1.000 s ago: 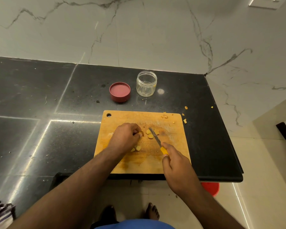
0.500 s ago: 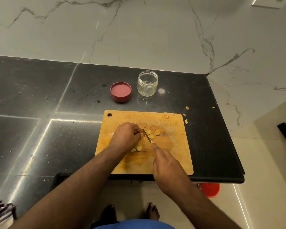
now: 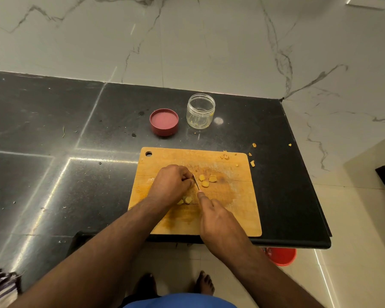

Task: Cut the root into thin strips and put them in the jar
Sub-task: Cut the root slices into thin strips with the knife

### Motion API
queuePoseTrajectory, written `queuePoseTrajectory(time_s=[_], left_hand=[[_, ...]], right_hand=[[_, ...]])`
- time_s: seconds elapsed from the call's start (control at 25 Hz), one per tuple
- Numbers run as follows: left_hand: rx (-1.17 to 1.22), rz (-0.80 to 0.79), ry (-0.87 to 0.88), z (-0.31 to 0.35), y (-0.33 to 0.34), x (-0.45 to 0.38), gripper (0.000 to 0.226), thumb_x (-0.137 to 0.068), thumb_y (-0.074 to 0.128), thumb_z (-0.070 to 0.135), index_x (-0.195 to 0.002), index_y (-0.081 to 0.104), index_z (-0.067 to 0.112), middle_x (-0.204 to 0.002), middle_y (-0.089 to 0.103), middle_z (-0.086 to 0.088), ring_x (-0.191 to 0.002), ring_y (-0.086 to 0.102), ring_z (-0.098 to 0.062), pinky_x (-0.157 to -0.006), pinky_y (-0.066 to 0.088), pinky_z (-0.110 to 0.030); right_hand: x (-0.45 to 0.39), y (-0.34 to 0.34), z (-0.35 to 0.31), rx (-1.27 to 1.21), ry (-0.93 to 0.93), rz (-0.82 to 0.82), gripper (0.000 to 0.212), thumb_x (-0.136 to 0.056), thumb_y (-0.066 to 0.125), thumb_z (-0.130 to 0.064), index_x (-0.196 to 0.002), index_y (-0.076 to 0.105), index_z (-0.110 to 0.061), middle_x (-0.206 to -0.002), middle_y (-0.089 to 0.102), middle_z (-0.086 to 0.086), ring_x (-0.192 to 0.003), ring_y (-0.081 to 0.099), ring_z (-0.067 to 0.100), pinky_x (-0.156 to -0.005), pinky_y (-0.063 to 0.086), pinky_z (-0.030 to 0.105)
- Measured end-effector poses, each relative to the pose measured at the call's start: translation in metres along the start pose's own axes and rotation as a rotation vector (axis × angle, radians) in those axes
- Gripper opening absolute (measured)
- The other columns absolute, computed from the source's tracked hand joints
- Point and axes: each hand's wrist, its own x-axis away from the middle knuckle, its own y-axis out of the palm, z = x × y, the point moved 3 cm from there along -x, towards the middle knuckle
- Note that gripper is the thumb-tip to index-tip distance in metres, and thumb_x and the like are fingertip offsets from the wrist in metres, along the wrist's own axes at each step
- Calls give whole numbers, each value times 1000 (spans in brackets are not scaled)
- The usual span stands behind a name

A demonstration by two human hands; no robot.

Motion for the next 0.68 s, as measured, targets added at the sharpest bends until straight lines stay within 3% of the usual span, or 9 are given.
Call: queuePoseTrajectory(time_s=[0.2,0.28,0.36,0.52,0.68], left_hand=[[15,1,-23,0,-1,0,17,-92,70,24,-108,76,20,-99,72,6,-86,62,-8,-69,49,-22],[24,-4,-27,-1,-1,0,19,-92,71,25,-110,75,20,-100,72,6,-88,62,-8,-70,49,-22],[13,-22,-15,-1,-1,0,23,-93,71,24,-115,74,20,-107,73,4,-93,63,-9,-77,52,-24],[-6,-47,5,-3,-3,2,32,-94,69,23,-125,70,18,-118,72,1,-103,64,-13,-88,55,-29],[10,-21,-15,-3,-3,3,30,-94,69,22,-123,70,18,-112,72,2,-96,63,-11,-78,53,-24]], right_hand=[[27,6,4,-84,36,12,60,-100,36,-12,-156,17,-27,-126,50,-1,-92,56,13,-72,43,20],[39,6,7,7,-13,93,56,-98,39,-9,-152,30,-21,-121,55,-2,-83,57,10,-64,41,14],[40,-1,11,14,-43,126,49,-98,37,-7,-146,41,-14,-125,57,2,-90,57,13,-70,47,18],[37,-17,15,-210,3,134,49,-103,35,-20,-152,30,-24,-130,51,-6,-111,52,7,-90,44,19],[27,-13,8,-163,-7,131,52,-103,35,-21,-154,24,-28,-130,50,-4,-107,54,12,-91,47,27]])
